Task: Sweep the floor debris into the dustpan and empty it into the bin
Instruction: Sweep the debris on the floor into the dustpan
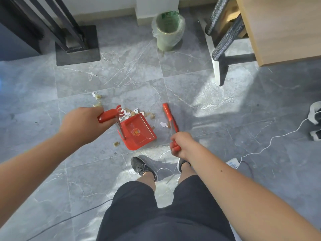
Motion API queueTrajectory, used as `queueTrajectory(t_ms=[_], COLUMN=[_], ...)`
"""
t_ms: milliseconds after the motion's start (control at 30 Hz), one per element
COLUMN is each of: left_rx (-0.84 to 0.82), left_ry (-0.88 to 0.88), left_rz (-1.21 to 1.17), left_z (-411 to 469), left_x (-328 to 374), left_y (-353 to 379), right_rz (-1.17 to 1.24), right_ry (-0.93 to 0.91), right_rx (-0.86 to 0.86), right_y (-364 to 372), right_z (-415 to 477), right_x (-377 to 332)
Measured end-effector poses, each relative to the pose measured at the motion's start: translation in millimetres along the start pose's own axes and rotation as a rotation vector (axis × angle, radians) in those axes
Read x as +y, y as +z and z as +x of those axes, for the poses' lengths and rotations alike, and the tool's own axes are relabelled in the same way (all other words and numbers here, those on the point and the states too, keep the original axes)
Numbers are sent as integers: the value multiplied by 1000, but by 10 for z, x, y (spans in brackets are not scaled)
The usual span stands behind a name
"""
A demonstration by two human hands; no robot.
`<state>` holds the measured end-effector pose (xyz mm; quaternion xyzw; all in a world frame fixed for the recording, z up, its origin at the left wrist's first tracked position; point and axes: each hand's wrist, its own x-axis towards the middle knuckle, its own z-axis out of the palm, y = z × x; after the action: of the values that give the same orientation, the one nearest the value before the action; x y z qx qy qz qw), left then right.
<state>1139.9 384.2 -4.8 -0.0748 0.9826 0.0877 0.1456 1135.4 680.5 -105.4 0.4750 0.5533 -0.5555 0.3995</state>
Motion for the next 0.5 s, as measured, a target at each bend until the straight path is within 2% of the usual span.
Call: queueTrajectory(t_ms=[500], left_rx=[52], left_ry=[-257], left_rz=[-41], left_z=[-523], left_x=[-881], left_y=[-109], right_rz=[-107], right_ry=[20], right_rx=[-172], right_y=[1249], right_z=[-315], right_x=[99])
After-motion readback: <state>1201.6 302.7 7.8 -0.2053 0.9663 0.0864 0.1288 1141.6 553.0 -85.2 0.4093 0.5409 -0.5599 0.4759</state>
